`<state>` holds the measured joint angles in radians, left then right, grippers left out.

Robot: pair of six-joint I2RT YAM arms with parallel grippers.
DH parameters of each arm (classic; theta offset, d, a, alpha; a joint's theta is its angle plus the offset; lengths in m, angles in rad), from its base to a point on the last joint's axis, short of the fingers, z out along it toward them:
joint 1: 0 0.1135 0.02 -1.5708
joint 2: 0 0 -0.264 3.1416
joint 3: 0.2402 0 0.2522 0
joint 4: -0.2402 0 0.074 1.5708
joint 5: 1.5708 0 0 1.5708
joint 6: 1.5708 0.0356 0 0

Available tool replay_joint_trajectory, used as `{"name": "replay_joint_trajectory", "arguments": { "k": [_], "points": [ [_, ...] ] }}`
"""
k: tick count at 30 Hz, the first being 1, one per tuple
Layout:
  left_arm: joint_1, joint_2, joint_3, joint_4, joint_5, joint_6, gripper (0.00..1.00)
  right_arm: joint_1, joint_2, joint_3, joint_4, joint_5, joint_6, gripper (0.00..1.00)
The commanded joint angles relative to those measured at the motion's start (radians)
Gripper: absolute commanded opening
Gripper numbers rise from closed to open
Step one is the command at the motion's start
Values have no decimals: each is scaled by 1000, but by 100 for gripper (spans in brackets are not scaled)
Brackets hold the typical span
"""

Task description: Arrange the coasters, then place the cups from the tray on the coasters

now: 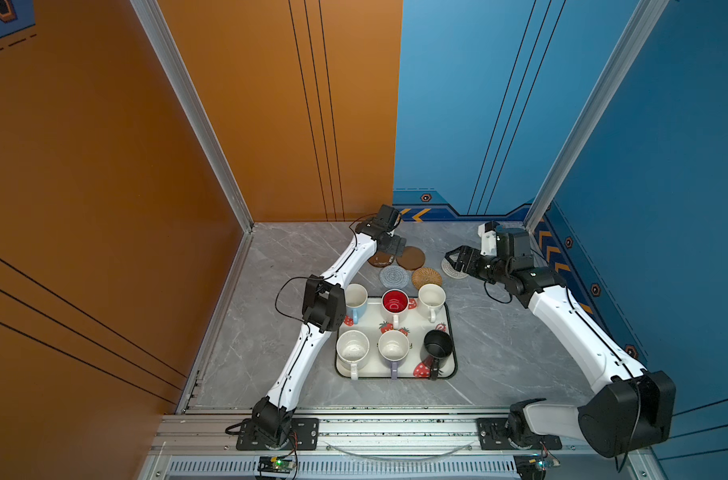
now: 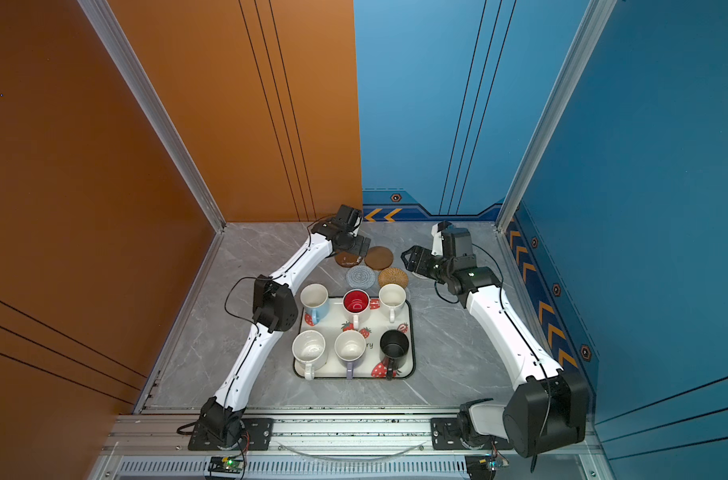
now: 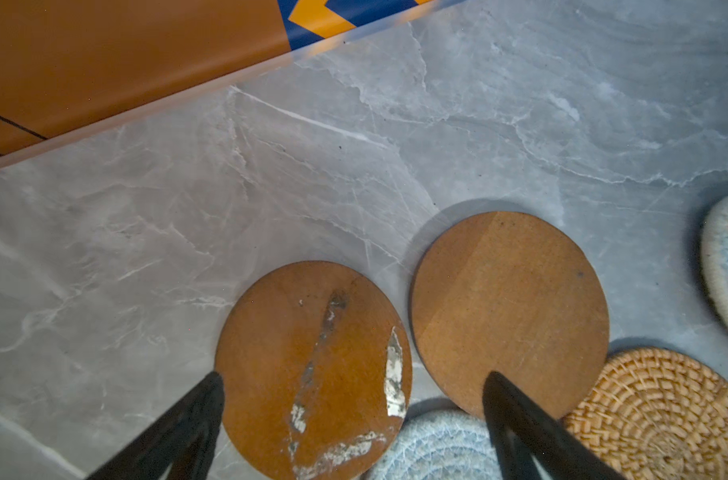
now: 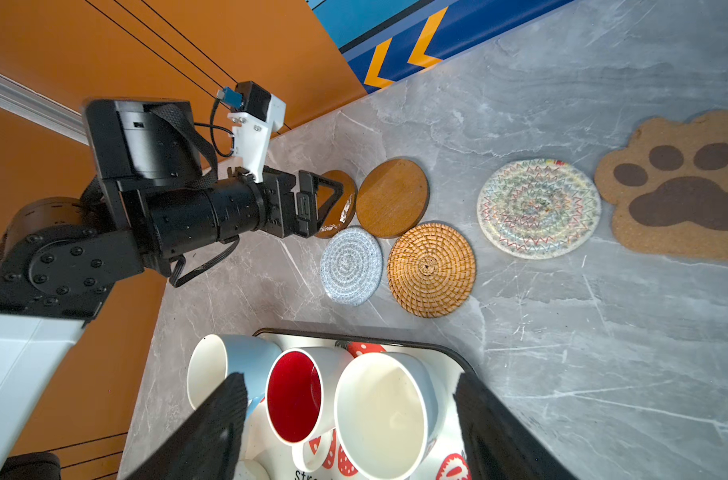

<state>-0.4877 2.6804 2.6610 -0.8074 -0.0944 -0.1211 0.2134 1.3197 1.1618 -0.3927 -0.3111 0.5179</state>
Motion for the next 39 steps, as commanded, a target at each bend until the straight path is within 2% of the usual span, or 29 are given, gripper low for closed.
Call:
{"name": "replay_joint_trajectory", "arguments": {
  "k": [1, 17, 26, 39],
  "points": [
    [-3, 13, -13, 10, 16, 18, 98, -2, -1, -7, -20, -5, 5, 78],
    [-1, 15, -95, 7, -12, 58, 99, 2, 27, -31, 20, -33, 22, 79],
    [8, 30, -100, 4, -64, 56, 99, 2, 21, -42, 22, -34, 24, 79],
    [15, 64, -82, 5, -62, 41, 100, 1, 23, -43, 20, -42, 24, 80]
  ]
}}
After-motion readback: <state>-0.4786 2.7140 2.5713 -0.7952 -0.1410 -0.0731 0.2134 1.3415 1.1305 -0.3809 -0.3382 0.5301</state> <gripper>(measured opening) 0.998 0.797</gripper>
